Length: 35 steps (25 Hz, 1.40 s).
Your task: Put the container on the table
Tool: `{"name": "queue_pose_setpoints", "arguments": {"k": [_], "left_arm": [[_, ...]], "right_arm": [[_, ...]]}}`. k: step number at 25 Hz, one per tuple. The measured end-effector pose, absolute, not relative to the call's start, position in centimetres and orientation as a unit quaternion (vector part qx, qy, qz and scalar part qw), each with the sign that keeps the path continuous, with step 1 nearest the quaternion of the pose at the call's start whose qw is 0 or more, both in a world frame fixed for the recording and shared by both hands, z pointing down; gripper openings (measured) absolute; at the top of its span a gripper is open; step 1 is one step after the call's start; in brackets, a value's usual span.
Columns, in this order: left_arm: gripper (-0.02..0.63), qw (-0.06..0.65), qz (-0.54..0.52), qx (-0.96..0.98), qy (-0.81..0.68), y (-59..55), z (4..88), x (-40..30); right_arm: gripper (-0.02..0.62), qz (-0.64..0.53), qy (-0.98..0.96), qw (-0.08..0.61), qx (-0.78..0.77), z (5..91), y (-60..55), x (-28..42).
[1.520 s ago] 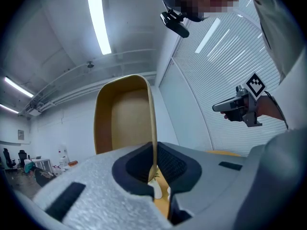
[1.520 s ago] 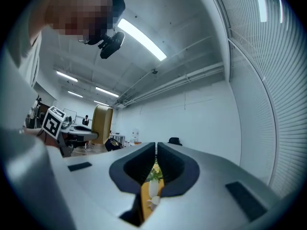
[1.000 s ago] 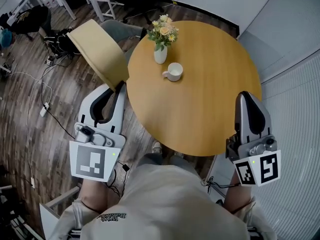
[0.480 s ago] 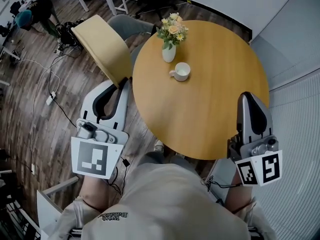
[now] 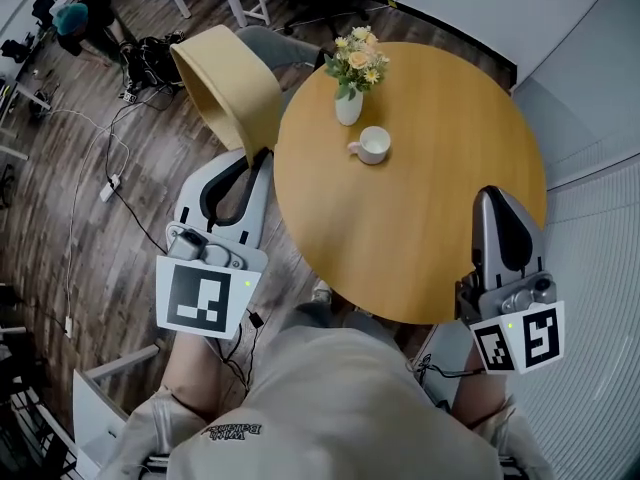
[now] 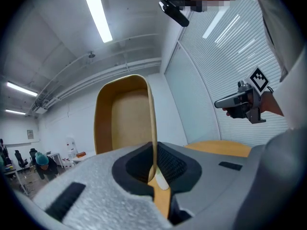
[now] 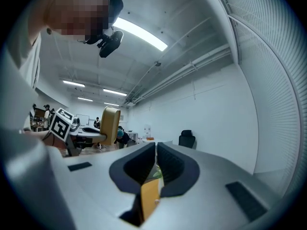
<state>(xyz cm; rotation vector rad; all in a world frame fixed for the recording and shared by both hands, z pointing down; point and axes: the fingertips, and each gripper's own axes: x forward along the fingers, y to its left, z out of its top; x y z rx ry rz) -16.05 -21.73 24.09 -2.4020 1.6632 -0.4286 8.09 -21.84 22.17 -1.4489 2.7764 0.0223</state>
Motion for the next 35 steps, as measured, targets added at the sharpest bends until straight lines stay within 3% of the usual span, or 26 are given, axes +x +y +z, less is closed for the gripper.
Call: {"name": "queue_pose_setpoints", "arguments": {"k": [16, 35], "left_arm": [[0.032, 0.037, -0.261, -0.824, 0.501, -27.8, 34.0, -16.3], [0.032, -0.096, -0.403, -0.807, 0.421, -31.1, 53.9, -16.9]], "right_arm": [[0.035, -0.031, 0.904, -0.027, -0.426, 26.2, -24.4, 5.0], [0.035, -0.078, 0.908, -0.085, -0.404, 34.6, -28.8, 1.8]]}}
